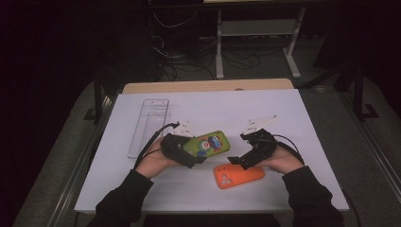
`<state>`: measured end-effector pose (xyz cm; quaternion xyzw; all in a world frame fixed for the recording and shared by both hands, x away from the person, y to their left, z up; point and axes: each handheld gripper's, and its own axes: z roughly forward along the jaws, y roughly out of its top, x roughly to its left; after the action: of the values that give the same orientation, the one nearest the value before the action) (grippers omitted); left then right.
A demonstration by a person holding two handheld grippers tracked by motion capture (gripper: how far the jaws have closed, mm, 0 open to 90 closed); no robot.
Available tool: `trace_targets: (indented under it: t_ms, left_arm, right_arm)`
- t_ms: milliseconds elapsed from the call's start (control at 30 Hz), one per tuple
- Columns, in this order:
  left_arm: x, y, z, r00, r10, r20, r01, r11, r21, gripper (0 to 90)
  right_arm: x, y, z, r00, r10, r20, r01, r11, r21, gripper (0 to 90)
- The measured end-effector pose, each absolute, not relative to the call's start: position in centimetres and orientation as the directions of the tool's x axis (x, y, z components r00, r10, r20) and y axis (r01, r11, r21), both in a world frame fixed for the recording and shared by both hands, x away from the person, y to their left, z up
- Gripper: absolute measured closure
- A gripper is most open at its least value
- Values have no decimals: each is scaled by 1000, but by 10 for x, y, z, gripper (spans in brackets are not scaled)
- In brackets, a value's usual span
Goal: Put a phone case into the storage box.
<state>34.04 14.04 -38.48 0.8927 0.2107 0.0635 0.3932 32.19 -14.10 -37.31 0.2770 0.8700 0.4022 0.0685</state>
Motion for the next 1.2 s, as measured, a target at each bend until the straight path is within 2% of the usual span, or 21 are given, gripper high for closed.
trace_targets:
  t_ms: [267,633,833,1200]
  left_arm:
    - [343,142,-385,865,497,-66,380,-563,734,151]
    - [347,147,-385,847,524,-85,404,-532,745,151]
    - [346,145,-385,844,526,-103,414,-518,749,151]
    - [347,147,-385,845,524,-108,416,-517,748,152]
  right_arm:
    - [315,-146,-396,-725,681,104,502,418,757,12]
    - [311,-138,-408,-659,747,85,488,339,805,12]
    - [310,-136,-410,-658,752,45,469,362,805,12]
    - [308,-133,-409,-671,734,-102,389,465,795,12]
